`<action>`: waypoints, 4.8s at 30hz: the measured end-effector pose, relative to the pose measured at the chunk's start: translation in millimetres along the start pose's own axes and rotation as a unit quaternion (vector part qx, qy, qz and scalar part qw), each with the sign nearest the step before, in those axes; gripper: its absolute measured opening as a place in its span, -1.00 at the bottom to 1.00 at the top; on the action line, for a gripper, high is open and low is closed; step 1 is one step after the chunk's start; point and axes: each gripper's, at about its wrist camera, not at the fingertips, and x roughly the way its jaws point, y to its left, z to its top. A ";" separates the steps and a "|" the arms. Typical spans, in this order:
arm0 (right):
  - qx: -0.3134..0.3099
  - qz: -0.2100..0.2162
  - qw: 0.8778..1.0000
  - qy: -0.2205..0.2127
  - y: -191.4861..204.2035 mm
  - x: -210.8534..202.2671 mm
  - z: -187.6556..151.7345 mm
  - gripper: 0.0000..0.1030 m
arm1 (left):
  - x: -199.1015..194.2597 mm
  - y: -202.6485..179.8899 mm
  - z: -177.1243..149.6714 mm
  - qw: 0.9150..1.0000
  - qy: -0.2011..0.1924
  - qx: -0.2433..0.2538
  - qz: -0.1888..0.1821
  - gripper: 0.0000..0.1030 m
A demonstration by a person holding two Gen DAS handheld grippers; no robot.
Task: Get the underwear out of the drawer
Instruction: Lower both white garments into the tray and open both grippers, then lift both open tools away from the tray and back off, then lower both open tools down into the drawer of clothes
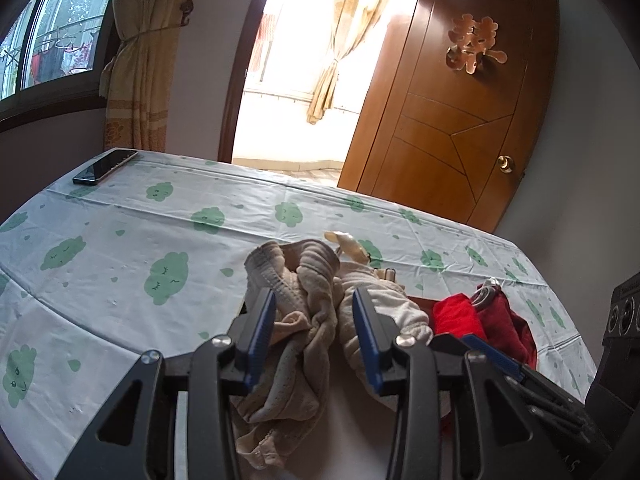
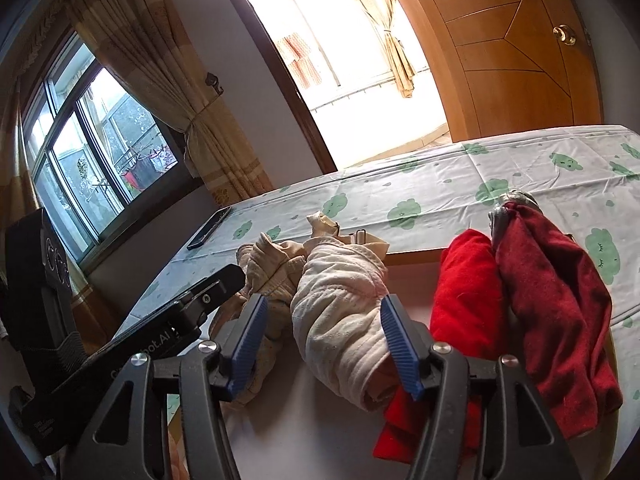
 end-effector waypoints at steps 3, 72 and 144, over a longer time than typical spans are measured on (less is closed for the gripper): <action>0.000 0.001 1.000 -0.011 0.9 -4.6 -1.2 0.29 | -3.0 -0.7 -0.8 1.000 -0.008 0.005 0.005 -0.18; -0.145 0.074 0.986 -0.027 27.2 -141.9 -57.6 0.60 | -121.5 13.8 -68.1 0.996 -0.043 0.006 -0.073 0.70; -0.302 0.061 0.913 0.268 38.6 -73.8 -222.8 0.58 | -133.3 57.4 -210.6 0.983 0.147 0.109 -0.020 0.74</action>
